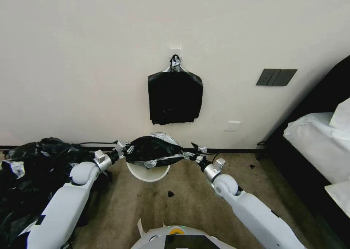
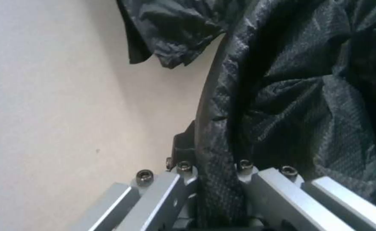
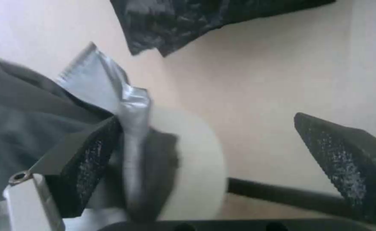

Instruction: Place a trash bag onto the trash bin.

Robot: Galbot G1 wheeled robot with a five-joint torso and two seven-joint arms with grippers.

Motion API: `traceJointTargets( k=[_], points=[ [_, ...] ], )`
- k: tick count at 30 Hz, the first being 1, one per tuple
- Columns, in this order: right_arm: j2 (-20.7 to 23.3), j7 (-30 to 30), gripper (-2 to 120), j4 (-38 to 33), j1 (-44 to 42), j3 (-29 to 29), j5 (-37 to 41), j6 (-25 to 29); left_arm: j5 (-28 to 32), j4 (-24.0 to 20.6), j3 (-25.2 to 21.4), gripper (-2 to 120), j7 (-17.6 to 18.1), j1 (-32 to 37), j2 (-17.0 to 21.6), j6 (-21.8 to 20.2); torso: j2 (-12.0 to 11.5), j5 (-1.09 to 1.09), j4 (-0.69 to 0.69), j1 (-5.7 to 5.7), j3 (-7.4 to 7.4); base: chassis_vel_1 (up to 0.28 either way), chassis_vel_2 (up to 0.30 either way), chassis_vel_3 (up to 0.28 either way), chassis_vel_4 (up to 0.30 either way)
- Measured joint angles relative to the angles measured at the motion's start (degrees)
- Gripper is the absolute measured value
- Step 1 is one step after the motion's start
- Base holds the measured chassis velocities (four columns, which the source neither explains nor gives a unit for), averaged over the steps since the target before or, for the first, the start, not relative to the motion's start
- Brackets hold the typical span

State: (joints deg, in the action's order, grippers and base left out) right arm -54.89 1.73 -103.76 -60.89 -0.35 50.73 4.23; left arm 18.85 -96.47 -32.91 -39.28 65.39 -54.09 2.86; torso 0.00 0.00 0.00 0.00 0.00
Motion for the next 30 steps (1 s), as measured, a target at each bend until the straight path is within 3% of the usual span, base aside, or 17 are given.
traceJointTargets(
  k=[8, 10, 12, 13, 15, 16, 17, 19, 21, 24, 25, 28, 30],
  points=[
    [-2.4, -5.0, 100, -10.3, -1.4, -2.0, 17.6, 4.4, 0.8, -0.1, 0.4, 1, 3.1, 0.7, -0.4, -1.4, 0.0, -0.01, 0.0, 0.0, 0.0, 0.0, 0.0, 0.0, 0.0],
    [-2.6, -5.7, 100, -11.1, -1.5, -2.1, 17.8, 4.6, 1.3, -0.5, 0.5, 1, 4.2, 0.7, -0.4, -2.1, 0.0, -0.01, 0.0, 0.0, 0.0, 0.0, 0.0, 0.0, 0.0],
    [-2.8, -6.6, 100, -11.4, -2.1, -2.9, 7.0, 5.8, 3.3, -2.0, 0.9, 1, 7.8, 0.9, -0.4, -4.7, 0.0, -0.01, 0.0, 0.0, 0.0, 0.0, 0.0, 0.0, 0.0],
    [-2.8, -6.6, 100, -11.4, -2.1, -2.9, 7.0, 5.8, 3.3, -2.0, 0.9, 1, 7.8, 0.9, -0.4, -4.7, 0.0, -0.01, 0.0, 0.0, 0.0, 0.0, 0.0, 0.0, 0.0],
    [-2.2, -5.2, 100, -10.5, -3.6, -3.6, -10.3, 6.0, 5.5, -4.2, 1.4, 1, 10.8, 1.1, -0.1, -8.3, 0.0, 0.0, -0.01, 0.0, 0.0, 0.0, 0.0, 0.0, 0.0],
    [-2.1, -4.6, 100, -10.5, -4.1, -3.8, -15.1, 6.0, 5.7, -4.8, 1.6, 1, 11.6, 1.1, -0.1, -9.1, 0.0, 0.0, -0.02, 0.0, 0.0, 0.0, 0.0, 0.0, 0.0],
    [-2.1, -4.6, 100, -10.5, -4.1, -3.8, -15.1, 6.0, 5.7, -4.8, 1.6, 1, 11.6, 1.1, -0.1, -9.1, 0.0, 0.0, -0.02, 0.0, 0.0, 0.0, 0.0, 0.0, 0.0],
    [-2.2, -1.6, 100, -10.4, -5.1, -4.2, -30.5, 5.8, 5.4, -6.6, 2.5, 1, 12.9, 1.2, -0.1, -11.1, 0.0, 0.0, -0.02, 0.0, 0.0, 0.0, 0.0, 0.0, 0.0],
    [-2.3, -0.3, 100, -10.1, -5.1, -4.1, -34.0, 6.1, 5.0, -7.1, 2.8, 1, 13.2, 1.3, -0.3, -11.7, 0.0, 0.0, -0.01, 0.0, -0.01, 0.0, 0.0, 0.0, 0.0],
    [-2.6, 7.7, 100, -8.1, -4.8, -2.1, -49.3, 9.9, 2.7, -8.6, 3.7, 1, 14.4, 1.8, -0.9, -14.0, 0.0, 0.01, -0.01, 0.0, 0.0, 0.0, 0.0, 0.0, 0.0],
    [-2.6, 7.7, 100, -8.1, -4.8, -2.1, -49.3, 9.9, 2.7, -8.6, 3.7, 1, 14.4, 1.8, -0.9, -14.0, 0.0, 0.01, -0.01, 0.0, 0.0, 0.0, 0.0, 0.0, 0.0],
    [-3.2, 11.5, 98, -7.1, -3.9, -0.7, -63.5, 12.7, 1.5, -9.8, 4.1, 1, 15.5, 2.6, -1.6, -16.4, 0.0, 0.0, 0.0, 0.0, 0.0, 0.0, 0.0, 0.0, 0.0],
    [-3.6, 12.3, 95, -6.8, -3.8, -0.4, -65.6, 13.4, 1.4, -10.1, 4.2, 1, 15.7, 2.8, -1.7, -16.7, 0.0, 0.0, 0.0, 0.0, 0.0, 0.0, 0.0, 0.0, 0.0]
  ],
)
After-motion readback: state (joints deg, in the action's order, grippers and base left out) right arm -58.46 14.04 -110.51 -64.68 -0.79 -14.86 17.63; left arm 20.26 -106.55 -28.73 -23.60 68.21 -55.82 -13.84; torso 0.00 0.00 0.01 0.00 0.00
